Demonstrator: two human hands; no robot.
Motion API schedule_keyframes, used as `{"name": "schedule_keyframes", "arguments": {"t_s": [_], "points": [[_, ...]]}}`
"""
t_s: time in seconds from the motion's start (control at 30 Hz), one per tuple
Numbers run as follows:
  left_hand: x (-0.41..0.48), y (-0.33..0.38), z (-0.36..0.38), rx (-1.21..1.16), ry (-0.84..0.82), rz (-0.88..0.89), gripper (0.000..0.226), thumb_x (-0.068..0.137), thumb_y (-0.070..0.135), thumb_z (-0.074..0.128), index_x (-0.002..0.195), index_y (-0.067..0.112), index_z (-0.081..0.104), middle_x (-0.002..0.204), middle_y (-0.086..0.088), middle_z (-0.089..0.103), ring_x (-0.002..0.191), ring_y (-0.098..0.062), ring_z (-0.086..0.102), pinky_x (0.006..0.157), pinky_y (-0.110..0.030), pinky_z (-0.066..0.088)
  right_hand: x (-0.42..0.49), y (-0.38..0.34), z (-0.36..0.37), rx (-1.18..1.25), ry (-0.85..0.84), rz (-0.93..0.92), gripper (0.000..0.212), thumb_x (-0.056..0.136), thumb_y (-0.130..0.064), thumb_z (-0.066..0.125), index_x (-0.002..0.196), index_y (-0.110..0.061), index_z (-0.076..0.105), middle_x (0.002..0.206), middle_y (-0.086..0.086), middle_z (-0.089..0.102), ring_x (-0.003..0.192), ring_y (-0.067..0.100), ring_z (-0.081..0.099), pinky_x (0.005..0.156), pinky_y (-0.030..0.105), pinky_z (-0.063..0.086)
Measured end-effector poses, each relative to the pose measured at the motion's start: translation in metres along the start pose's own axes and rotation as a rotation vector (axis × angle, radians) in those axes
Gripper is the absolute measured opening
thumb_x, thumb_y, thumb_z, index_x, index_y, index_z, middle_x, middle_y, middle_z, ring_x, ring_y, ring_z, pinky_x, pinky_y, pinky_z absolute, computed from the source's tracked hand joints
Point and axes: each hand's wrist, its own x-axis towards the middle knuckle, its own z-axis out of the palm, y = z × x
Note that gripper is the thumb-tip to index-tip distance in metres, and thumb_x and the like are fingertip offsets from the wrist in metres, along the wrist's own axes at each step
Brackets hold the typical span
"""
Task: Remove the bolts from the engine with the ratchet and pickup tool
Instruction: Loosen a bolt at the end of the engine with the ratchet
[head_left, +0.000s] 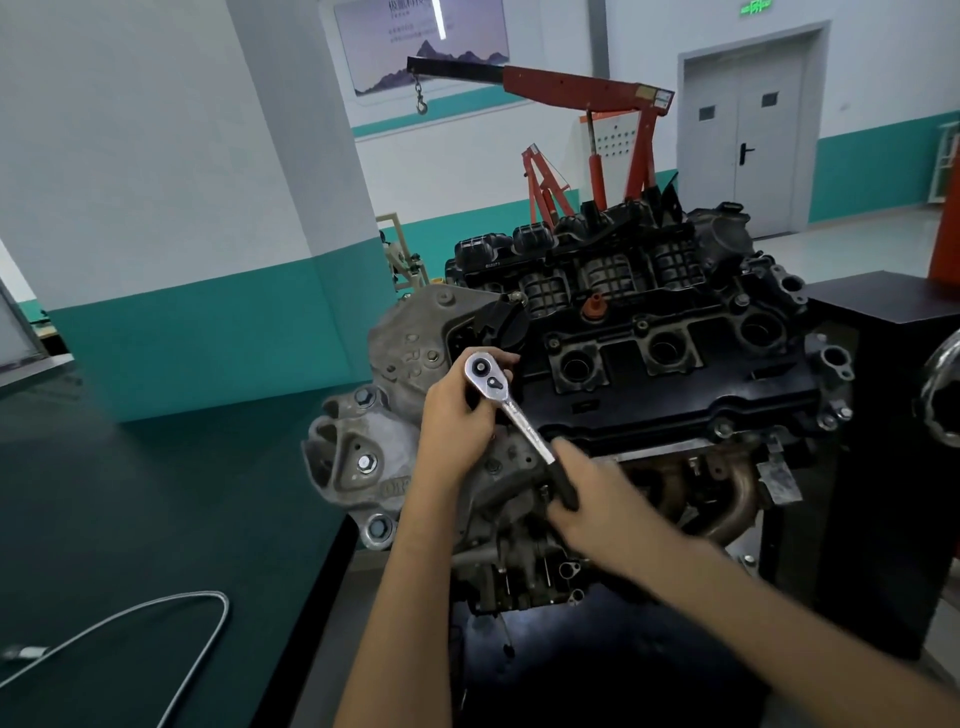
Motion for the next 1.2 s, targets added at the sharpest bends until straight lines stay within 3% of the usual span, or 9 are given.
{"name": "schedule_keyframes", "arguments": {"t_s": [0.13, 0.23, 0.37, 0.47, 0.6, 0.8, 0.97, 1.1, 1.2], "points": [[0.003, -0.002, -0.003, 0.045, -0.058, -0.010, 0.019, 0.096, 0.009, 0.054, 0.108, 0.019, 0.065, 0.090, 0.017, 0.068, 0.082, 0.003, 0.060, 0.075, -0.015, 0.046, 0.034, 0.016, -0.083, -0.614, -0.006, -0.143, 0.031, 0.085, -0.021, 0.056, 0.112, -0.026, 0.043, 0.072, -0.005, 0.044, 0.078, 0.031, 0.062, 0.062, 0.032, 0.042], [0.001, -0.001, 0.003, 0.098, 0.044, -0.037, 0.015, 0.096, 0.011, 0.055, 0.102, 0.020, 0.065, 0.071, 0.018, 0.063, 0.060, 0.002, 0.051, 0.060, -0.014, 0.040, 0.048, 0.009, -0.106, -0.741, 0.046, -0.224, 0.023, 0.086, -0.022, 0.055, 0.106, -0.025, 0.044, 0.065, -0.010, 0.035, 0.077, 0.029, 0.060, 0.059, 0.030, 0.034], [0.002, -0.002, 0.007, 0.172, 0.152, -0.048, 0.020, 0.092, 0.004, 0.054, 0.088, 0.023, 0.058, 0.057, 0.016, 0.058, 0.050, -0.002, 0.046, 0.052, -0.015, 0.036, 0.012, 0.001, -0.049, -0.342, 0.038, -0.059, 0.024, 0.082, -0.020, 0.058, 0.092, -0.027, 0.037, 0.068, -0.005, 0.046, 0.066, 0.022, 0.060, 0.054, 0.026, 0.038], [0.002, -0.006, 0.007, 0.192, 0.132, -0.053, 0.017, 0.087, 0.003, 0.052, 0.091, 0.013, 0.065, 0.066, 0.000, 0.064, 0.059, -0.022, 0.058, 0.061, -0.039, 0.047, -0.010, -0.015, 0.014, 0.086, 0.040, 0.041, 0.025, 0.082, -0.014, 0.058, 0.100, -0.023, 0.043, 0.068, -0.004, 0.054, 0.057, 0.016, 0.058, 0.050, 0.026, 0.045], [-0.001, -0.001, 0.005, 0.108, 0.135, -0.027, 0.013, 0.089, 0.011, 0.060, 0.083, 0.022, 0.063, 0.077, 0.001, 0.069, 0.076, -0.019, 0.065, 0.071, -0.030, 0.050, -0.009, -0.028, 0.045, 0.156, 0.104, 0.063, 0.039, 0.084, -0.014, 0.054, 0.119, -0.018, 0.040, 0.081, 0.009, 0.062, 0.076, 0.030, 0.063, 0.068, 0.039, 0.054], [0.001, 0.003, -0.003, 0.013, -0.032, 0.045, 0.029, 0.089, -0.005, 0.052, 0.103, 0.016, 0.067, 0.100, 0.012, 0.070, 0.092, -0.001, 0.062, 0.080, -0.014, 0.047, 0.013, 0.010, -0.042, -0.330, -0.021, -0.071, 0.029, 0.083, -0.018, 0.058, 0.107, -0.025, 0.043, 0.072, -0.004, 0.049, 0.071, 0.026, 0.060, 0.059, 0.029, 0.042], [0.001, -0.001, 0.003, 0.116, 0.074, -0.034, 0.015, 0.094, 0.008, 0.057, 0.105, 0.013, 0.066, 0.065, 0.018, 0.057, 0.060, 0.007, 0.051, 0.058, -0.009, 0.038, 0.043, 0.014, -0.096, -0.726, 0.047, -0.220, 0.028, 0.087, -0.022, 0.054, 0.112, -0.025, 0.041, 0.073, -0.005, 0.045, 0.077, 0.028, 0.061, 0.060, 0.031, 0.036], [0.001, -0.002, 0.007, 0.182, 0.165, -0.047, 0.012, 0.090, 0.005, 0.056, 0.093, 0.012, 0.065, 0.054, 0.012, 0.050, 0.049, -0.001, 0.045, 0.051, -0.019, 0.034, 0.009, 0.004, -0.039, -0.313, 0.056, -0.074, 0.024, 0.082, -0.020, 0.058, 0.097, -0.024, 0.040, 0.066, -0.005, 0.042, 0.070, 0.029, 0.059, 0.056, 0.032, 0.040], [0.001, -0.003, 0.008, 0.163, 0.141, -0.046, 0.014, 0.085, 0.007, 0.052, 0.087, 0.015, 0.064, 0.066, 0.002, 0.064, 0.061, -0.015, 0.058, 0.061, -0.035, 0.047, -0.010, -0.012, 0.017, 0.092, 0.076, 0.021, 0.023, 0.080, -0.014, 0.057, 0.091, -0.023, 0.038, 0.064, 0.000, 0.052, 0.059, 0.025, 0.056, 0.055, 0.036, 0.048]]}}
